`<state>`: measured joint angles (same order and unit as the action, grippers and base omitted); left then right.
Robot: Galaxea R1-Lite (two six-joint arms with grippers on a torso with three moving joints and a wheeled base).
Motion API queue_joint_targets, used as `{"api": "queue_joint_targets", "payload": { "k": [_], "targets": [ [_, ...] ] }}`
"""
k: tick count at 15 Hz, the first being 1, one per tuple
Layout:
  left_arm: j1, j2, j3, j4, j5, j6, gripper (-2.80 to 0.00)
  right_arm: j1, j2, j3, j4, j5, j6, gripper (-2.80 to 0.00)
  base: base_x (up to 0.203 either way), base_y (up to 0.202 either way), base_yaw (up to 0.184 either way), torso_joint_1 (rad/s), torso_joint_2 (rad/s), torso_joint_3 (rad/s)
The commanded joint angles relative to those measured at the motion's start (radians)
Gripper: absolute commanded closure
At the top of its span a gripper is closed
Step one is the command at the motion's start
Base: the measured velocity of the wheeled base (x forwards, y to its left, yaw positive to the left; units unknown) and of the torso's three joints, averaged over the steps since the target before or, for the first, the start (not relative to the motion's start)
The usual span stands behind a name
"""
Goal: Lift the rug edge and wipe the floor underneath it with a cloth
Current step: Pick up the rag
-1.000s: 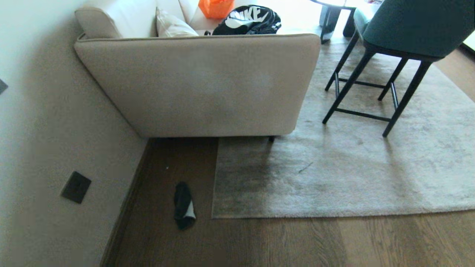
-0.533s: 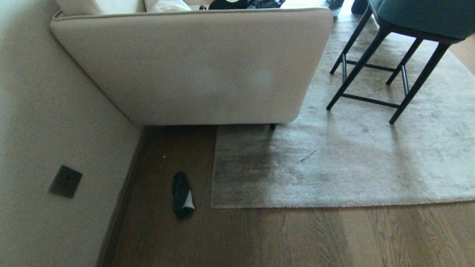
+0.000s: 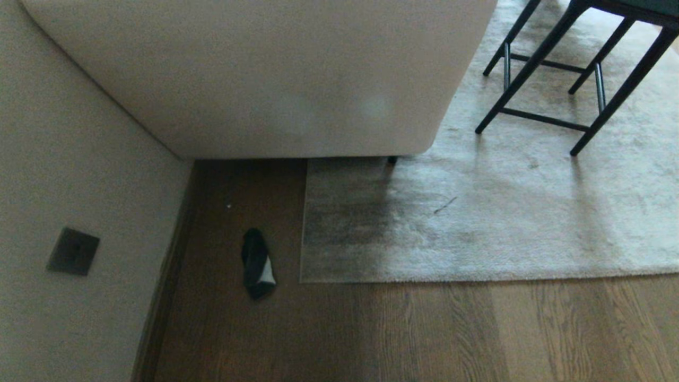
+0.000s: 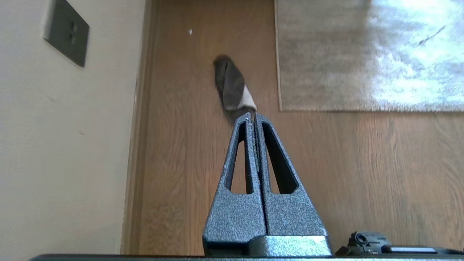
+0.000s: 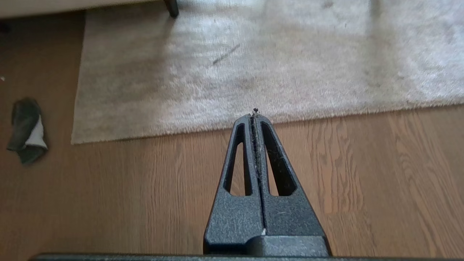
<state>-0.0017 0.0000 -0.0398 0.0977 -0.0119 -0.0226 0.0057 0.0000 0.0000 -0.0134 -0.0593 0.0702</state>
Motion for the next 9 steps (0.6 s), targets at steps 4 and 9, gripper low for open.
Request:
{"api": "queue_joint_targets", "payload": {
  "k": [4,9],
  "targets": [
    [0.0,0.0,0.0,0.001,0.0,0.0,0.0,0.0,0.0,0.0,0.0,-0.001,0.0,0.0,0.0,0.0,0.0,0.003,0.0,-0.198],
    [0.0,0.0,0.0,0.002,0.0,0.0,0.0,0.0,0.001,0.0,0.0,-0.001,0.0,0.0,0.0,0.0,0.0,-0.001,0.0,-0.202]
  ]
}}
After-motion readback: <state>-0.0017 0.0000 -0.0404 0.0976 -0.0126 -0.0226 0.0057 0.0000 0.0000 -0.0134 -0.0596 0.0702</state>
